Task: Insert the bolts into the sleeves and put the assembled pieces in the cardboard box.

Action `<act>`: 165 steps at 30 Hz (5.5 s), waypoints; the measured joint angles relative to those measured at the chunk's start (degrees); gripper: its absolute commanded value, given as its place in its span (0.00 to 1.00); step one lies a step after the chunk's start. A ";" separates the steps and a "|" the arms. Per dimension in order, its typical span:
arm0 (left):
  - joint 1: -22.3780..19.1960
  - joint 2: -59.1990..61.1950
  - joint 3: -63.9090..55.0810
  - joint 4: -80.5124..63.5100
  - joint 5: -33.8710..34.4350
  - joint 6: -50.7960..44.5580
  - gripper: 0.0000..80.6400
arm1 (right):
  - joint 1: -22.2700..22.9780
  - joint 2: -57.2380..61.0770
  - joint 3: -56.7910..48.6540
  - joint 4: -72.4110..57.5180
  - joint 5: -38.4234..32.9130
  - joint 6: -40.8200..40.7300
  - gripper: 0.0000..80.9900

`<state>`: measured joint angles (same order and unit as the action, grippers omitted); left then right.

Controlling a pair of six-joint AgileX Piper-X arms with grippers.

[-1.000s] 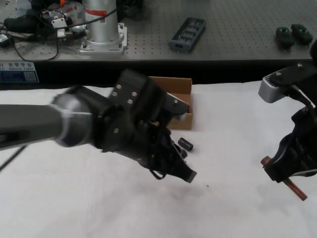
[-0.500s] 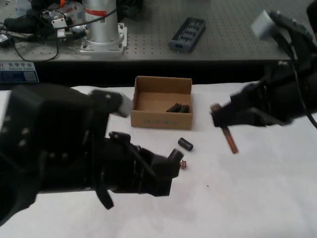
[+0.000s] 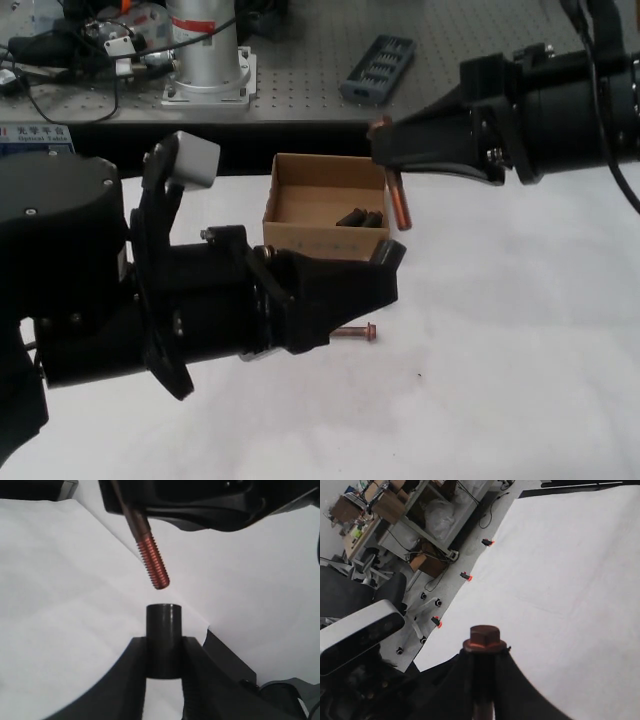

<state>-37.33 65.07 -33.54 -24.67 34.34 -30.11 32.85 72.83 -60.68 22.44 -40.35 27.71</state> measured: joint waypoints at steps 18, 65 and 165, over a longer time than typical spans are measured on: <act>0.00 0.00 0.00 -2.91 -0.86 -0.85 0.01 | 0.00 0.00 0.00 -0.37 -2.99 0.94 0.04; -0.12 0.00 0.16 -9.79 -6.30 -4.79 0.01 | 0.00 -3.41 3.04 -4.79 6.42 2.56 0.04; -0.11 31.02 -13.61 41.30 -20.15 46.91 0.35 | 0.00 -4.58 3.04 13.06 4.16 -11.86 0.04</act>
<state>-37.44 96.09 -47.15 16.63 14.19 16.80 32.85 68.26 -57.64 35.50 -36.18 15.85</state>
